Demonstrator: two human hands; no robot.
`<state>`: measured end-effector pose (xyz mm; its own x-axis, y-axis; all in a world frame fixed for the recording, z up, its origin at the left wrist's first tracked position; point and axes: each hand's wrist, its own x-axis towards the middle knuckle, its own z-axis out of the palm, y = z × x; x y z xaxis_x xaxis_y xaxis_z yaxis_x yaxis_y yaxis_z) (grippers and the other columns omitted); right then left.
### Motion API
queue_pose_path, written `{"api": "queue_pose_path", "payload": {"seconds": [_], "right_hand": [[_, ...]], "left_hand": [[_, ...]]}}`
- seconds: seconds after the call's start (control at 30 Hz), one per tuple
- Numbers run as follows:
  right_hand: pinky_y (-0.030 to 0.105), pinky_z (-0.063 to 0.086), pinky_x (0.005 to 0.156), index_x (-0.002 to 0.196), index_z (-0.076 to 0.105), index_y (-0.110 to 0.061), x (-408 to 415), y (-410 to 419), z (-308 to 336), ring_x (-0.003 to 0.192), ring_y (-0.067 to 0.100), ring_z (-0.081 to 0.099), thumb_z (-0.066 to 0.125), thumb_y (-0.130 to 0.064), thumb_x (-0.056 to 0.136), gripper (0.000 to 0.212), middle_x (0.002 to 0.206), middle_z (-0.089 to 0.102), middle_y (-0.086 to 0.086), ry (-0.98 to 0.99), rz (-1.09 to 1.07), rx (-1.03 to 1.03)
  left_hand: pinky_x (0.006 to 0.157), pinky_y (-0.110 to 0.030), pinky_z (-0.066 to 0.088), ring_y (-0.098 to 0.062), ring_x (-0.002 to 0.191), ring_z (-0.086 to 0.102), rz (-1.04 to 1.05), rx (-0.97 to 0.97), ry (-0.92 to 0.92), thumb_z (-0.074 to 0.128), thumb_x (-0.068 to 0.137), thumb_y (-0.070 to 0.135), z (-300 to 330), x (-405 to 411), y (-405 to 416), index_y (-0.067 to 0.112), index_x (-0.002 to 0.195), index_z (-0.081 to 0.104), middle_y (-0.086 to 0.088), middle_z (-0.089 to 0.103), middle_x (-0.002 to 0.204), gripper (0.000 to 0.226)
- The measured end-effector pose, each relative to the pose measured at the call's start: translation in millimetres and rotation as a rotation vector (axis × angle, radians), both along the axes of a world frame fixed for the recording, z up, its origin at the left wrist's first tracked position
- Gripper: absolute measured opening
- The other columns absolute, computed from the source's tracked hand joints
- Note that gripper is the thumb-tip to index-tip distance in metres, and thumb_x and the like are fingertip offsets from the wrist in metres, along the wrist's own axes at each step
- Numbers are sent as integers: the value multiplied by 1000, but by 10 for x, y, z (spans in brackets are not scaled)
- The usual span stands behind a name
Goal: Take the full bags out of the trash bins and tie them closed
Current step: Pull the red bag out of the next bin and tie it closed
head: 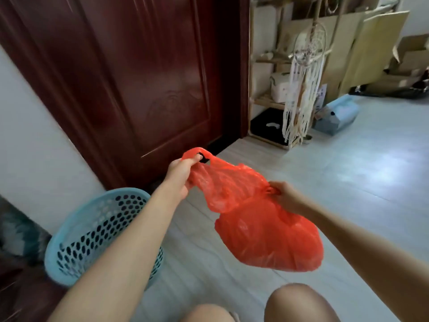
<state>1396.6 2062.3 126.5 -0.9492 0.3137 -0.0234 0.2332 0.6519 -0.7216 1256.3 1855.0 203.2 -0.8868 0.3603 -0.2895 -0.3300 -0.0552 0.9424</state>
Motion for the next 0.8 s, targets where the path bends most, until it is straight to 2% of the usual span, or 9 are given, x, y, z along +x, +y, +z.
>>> {"api": "queue_pose_path", "payload": {"seconds": [0.1,0.17,0.23,0.3,0.4,0.47,0.53,0.67,0.8], "right_hand": [[34,45,79,95,69,-6,137,254,-224,97,25,64,53,-2,88,18,100,71,15,-151,-44,116],[31,44,88,115,65,-14,246,433,-313,111,26,60,47,-6,90,31,120,66,9,-245,-95,236],[27,43,83,122,60,-22,338,604,-378,113,26,58,44,-9,92,37,124,63,7,-381,-120,365],[24,39,72,122,60,-22,398,772,-412,105,26,61,46,-11,90,36,117,66,8,-517,-153,416],[28,43,75,124,54,-13,453,986,-419,102,28,60,62,-21,85,41,115,62,13,-623,-271,232],[27,46,63,115,57,-8,500,1112,-338,81,23,59,69,-23,80,40,99,60,12,-670,-319,29],[23,41,50,92,63,-6,592,1228,-191,57,15,51,69,-21,79,22,74,57,7,-710,-316,-111],[25,45,52,72,62,-2,823,1268,0,51,18,53,59,-3,81,9,61,60,9,-551,-449,-355],[33,55,57,76,59,1,1021,1152,83,42,19,59,49,3,83,13,54,64,10,-264,-717,-282]], "left_hand": [[56,-23,44,-10,48,57,-113,-9,-29,48,88,6,-164,27,156,16,71,60,3,62,50,22],[60,-26,46,-9,47,60,-219,-11,-82,43,87,7,-284,0,293,15,70,58,4,62,50,24],[62,-27,48,-10,50,60,-249,-26,-86,42,85,6,-421,-47,422,15,67,55,4,60,52,24],[62,-25,46,-12,58,56,-213,-77,31,47,81,8,-577,-100,587,17,64,54,0,57,60,20],[63,-19,41,-6,64,53,-147,-117,228,56,70,16,-660,-154,805,21,59,61,-3,54,80,12],[56,-13,41,1,56,53,-123,-9,202,54,79,8,-652,-173,910,21,65,60,0,53,78,20],[53,-15,39,2,51,51,-120,104,125,46,86,0,-611,-169,1005,18,72,55,5,52,70,25],[76,-33,46,-16,78,59,-176,264,-12,37,93,2,-577,-126,1068,21,77,49,-5,64,88,27],[67,-28,51,-14,72,68,-207,301,36,37,93,1,-578,-12,1062,22,80,48,-7,69,89,28]]}}
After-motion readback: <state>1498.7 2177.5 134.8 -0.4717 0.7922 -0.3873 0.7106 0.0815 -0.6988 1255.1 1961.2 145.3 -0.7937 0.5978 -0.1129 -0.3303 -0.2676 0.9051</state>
